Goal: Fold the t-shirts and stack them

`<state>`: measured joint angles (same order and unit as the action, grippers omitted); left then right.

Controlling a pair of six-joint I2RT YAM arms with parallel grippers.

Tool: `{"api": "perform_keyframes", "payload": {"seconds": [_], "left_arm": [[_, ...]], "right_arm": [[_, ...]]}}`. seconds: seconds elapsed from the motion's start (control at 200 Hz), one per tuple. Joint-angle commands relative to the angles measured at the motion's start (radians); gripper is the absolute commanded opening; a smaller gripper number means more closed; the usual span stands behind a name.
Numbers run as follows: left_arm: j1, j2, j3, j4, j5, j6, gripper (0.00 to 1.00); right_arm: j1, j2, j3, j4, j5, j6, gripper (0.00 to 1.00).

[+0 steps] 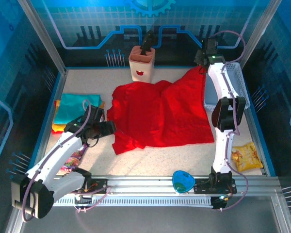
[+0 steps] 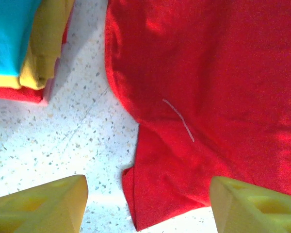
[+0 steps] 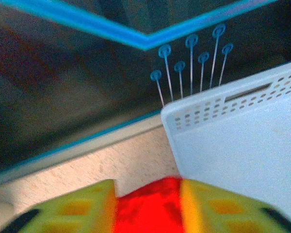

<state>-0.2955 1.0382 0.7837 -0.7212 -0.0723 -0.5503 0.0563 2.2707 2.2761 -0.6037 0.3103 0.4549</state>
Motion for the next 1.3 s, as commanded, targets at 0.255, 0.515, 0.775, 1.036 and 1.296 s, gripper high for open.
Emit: {"api": "perform_keyframes", "payload": {"seconds": [0.255, 0.515, 0.775, 1.036, 1.296], "left_arm": [[-0.044, 0.012, -0.112, 0.014, 0.127, -0.115, 0.59], [-0.25, 0.017, -0.243, 0.111, 0.049, -0.286, 0.47], [-0.353, 0.068, -0.295, 0.178, 0.02, -0.349, 0.45], [-0.376, 0.134, -0.302, 0.245, 0.005, -0.37, 0.45], [-0.376, 0.161, -0.275, 0.244, -0.051, -0.364, 0.35]], "right_arm": [[0.082, -0.303, -0.382, 0.064, 0.028, -0.106, 0.95], [0.24, -0.561, -0.706, 0.019, 0.166, -0.173, 1.0], [0.314, -0.882, -1.173, -0.033, 0.09, 0.064, 0.89], [0.291, -1.043, -1.52, -0.157, 0.152, 0.243, 0.83], [0.175, -1.073, -1.638, -0.063, 0.021, 0.259, 0.78]]}}
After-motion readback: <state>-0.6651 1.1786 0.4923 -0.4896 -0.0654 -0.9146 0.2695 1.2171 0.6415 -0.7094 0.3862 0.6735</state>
